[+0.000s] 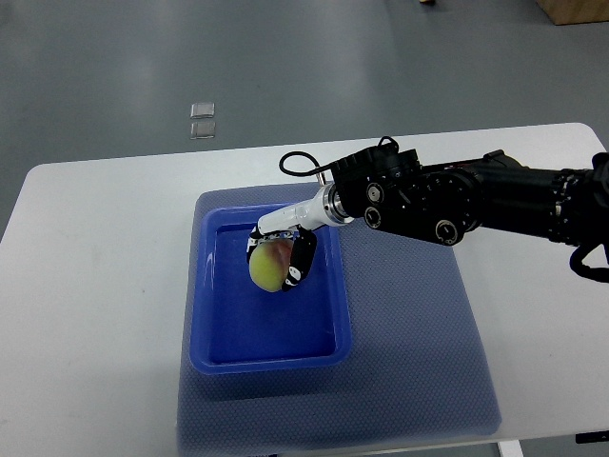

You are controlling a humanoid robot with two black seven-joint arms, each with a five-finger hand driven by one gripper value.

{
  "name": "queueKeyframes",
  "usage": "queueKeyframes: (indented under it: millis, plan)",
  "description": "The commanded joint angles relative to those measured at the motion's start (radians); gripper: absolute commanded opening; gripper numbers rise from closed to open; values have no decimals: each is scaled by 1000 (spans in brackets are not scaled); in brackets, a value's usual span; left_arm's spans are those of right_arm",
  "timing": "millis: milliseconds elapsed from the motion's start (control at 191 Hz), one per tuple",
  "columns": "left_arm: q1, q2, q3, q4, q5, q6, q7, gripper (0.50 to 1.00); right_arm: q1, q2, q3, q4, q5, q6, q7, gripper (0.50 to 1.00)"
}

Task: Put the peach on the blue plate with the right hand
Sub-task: 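Open the right hand to release the peach and withdraw upward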

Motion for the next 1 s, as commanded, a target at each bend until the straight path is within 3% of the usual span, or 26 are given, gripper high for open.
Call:
queueKeyframes:
  millis: [0, 52, 100, 105, 141, 178, 320, 723, 954, 996]
  plan:
    - [0, 0, 0, -1, 0, 0, 0, 1000, -7, 0, 0, 0, -1, -1, 1, 588]
    - [0, 0, 0, -1, 0, 0, 0, 1000, -14, 0, 0, 0, -1, -7, 3, 625]
    - [0, 0, 0, -1, 0, 0, 0, 1000, -14, 0, 0, 0, -1, -7, 3, 625]
    - [0, 0, 0, -1, 0, 0, 0, 1000, -21, 0, 0, 0, -3, -8, 3, 676]
    - [0, 0, 0, -1, 0, 0, 0, 1000, -24, 0, 0, 0, -4, -8, 4, 731]
    - [0, 0, 0, 1, 0, 0, 0, 1000, -27, 0, 0, 2, -3, -8, 6, 821]
    - [0, 0, 0, 1, 0, 0, 0, 1000, -28, 0, 1, 2, -4, -4, 33, 917]
    - [0, 0, -2, 3, 0, 0, 0, 1000, 15, 0, 132, -4, 1, 50, 36, 930]
    - [3, 0, -2, 4, 0, 0, 0, 1000, 18, 0, 382, -15, 22, 36, 36, 930]
    - [3, 0, 0, 3, 0, 0, 0, 1000, -37, -54, 503, -15, 66, 27, 38, 930]
